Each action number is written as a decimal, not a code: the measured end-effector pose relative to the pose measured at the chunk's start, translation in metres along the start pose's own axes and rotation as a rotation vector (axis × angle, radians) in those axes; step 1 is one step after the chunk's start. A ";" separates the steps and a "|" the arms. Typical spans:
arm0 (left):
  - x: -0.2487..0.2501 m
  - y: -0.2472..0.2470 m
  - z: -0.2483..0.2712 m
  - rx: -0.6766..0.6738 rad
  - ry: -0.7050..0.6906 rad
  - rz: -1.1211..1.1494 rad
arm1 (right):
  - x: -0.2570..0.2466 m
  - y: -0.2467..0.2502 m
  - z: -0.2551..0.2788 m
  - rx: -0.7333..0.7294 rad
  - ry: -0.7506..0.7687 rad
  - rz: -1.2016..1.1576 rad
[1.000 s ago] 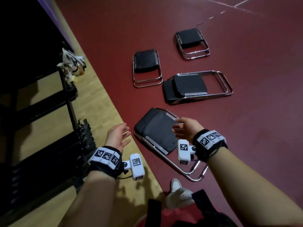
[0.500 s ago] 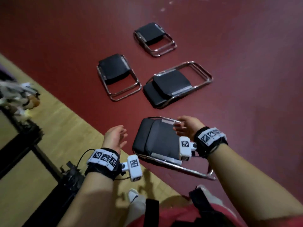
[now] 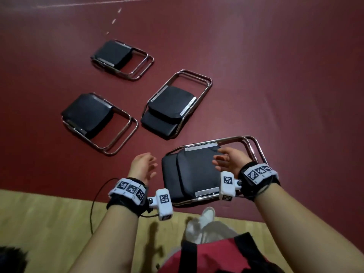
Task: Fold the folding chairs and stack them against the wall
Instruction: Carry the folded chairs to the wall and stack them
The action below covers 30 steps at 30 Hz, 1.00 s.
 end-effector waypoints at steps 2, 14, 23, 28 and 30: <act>0.007 0.008 -0.015 -0.022 0.004 -0.050 | 0.006 -0.013 -0.009 0.023 -0.002 -0.033; 0.056 0.050 -0.111 -0.203 -0.070 -0.264 | 0.057 -0.095 -0.026 0.184 -0.004 -0.236; 0.038 0.039 -0.178 -0.443 -0.134 -0.614 | 0.171 -0.107 -0.034 0.402 -0.033 -0.550; -0.017 0.024 -0.197 -0.526 -0.063 -0.744 | 0.231 -0.101 -0.044 0.425 -0.049 -0.631; -0.040 0.016 -0.206 -0.516 -0.066 -0.779 | 0.255 -0.093 -0.056 0.439 -0.059 -0.639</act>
Point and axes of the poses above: each hand's wrist, its own z-axis away from the middle knuckle, its own y-axis out of the back of the hand, x = y × z, the point moved 3 cm from there along -z, towards the middle knuckle, and after that the axes turned 15 degrees about -z, right-handed, at the moved point
